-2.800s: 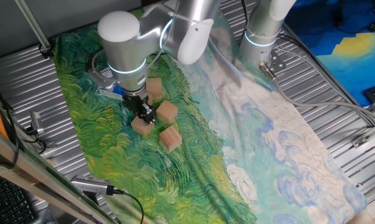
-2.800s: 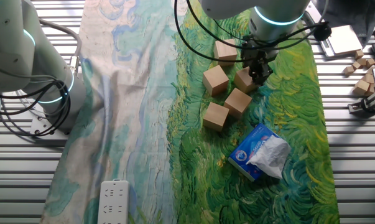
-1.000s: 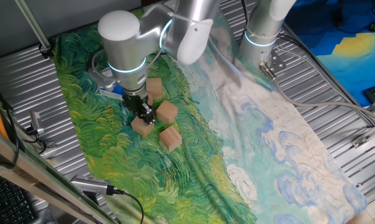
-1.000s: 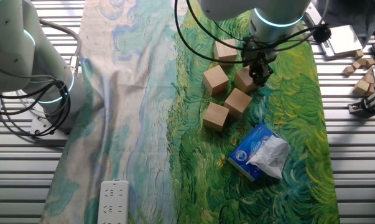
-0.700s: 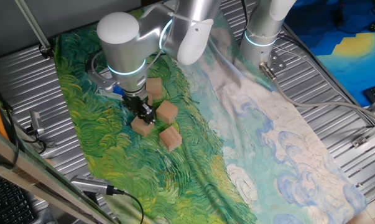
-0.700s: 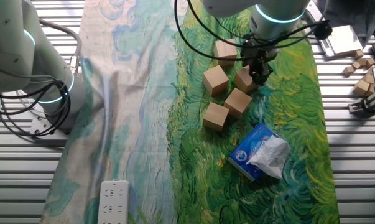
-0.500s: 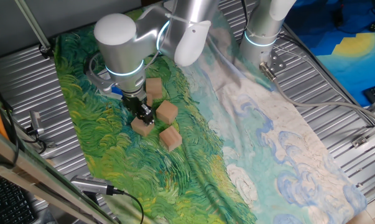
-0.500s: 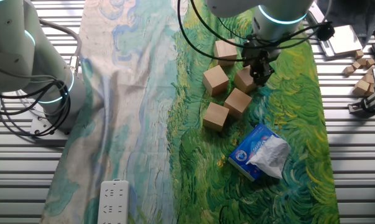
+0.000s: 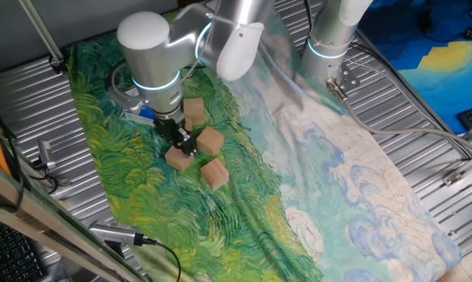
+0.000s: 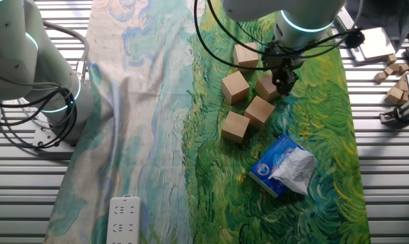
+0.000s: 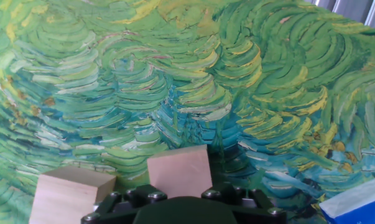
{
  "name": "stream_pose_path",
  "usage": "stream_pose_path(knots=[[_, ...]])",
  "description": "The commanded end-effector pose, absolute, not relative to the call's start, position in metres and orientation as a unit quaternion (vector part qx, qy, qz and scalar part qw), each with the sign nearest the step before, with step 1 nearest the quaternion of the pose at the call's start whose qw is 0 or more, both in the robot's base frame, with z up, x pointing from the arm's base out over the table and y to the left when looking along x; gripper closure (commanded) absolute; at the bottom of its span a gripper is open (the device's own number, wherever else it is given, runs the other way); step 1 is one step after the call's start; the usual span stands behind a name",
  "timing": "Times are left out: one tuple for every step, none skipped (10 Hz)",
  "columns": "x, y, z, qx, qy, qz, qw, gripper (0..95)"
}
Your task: Stack the blocks in a vertical line of five
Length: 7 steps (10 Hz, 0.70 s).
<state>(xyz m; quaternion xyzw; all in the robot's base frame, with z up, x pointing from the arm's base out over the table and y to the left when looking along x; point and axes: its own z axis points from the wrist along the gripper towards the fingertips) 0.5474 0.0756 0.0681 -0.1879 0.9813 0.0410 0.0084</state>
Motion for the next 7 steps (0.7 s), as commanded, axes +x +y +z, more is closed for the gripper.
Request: stream_pose_path(knots=[[0.549, 0.075, 0.064, -0.184, 0.982, 0.034, 0.007, 19.0], [0.549, 0.075, 0.058, -0.181, 0.983, 0.033, 0.006, 19.0], [0.550, 0.075, 0.053, -0.178, 0.983, 0.033, 0.007, 19.0], [0.550, 0.076, 0.048, -0.176, 0.984, 0.032, 0.007, 19.0], [0.550, 0.076, 0.044, -0.175, 0.984, 0.029, 0.007, 19.0], [0.550, 0.076, 0.043, -0.170, 0.985, 0.024, 0.006, 57.0], [0.550, 0.076, 0.043, -0.164, 0.986, 0.013, 0.004, 95.0]])
